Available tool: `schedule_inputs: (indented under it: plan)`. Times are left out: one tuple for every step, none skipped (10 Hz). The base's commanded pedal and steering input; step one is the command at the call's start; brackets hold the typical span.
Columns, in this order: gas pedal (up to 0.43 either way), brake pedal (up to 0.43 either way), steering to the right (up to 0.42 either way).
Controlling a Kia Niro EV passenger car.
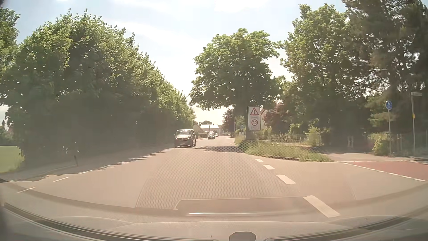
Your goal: Follow the waypoints while adhering to traffic rules and regulations
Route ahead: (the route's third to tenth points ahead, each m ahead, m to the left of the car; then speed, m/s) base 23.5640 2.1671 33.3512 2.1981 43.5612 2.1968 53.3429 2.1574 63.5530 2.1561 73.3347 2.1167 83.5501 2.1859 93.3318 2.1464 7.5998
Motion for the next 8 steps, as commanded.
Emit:
schedule_inputs:
  plan:
    - [0.0, 0.079, -0.01]
    - [0.0, 0.079, -0.01]
    - [0.0, 0.079, -0.01]
    - [0.0, 0.079, -0.009]
    - [0.0, 0.079, -0.006]
    - [0.0, 0.079, -0.004]
    - [0.0, 0.079, -0.004]
    - [0.0, 0.079, -0.004]
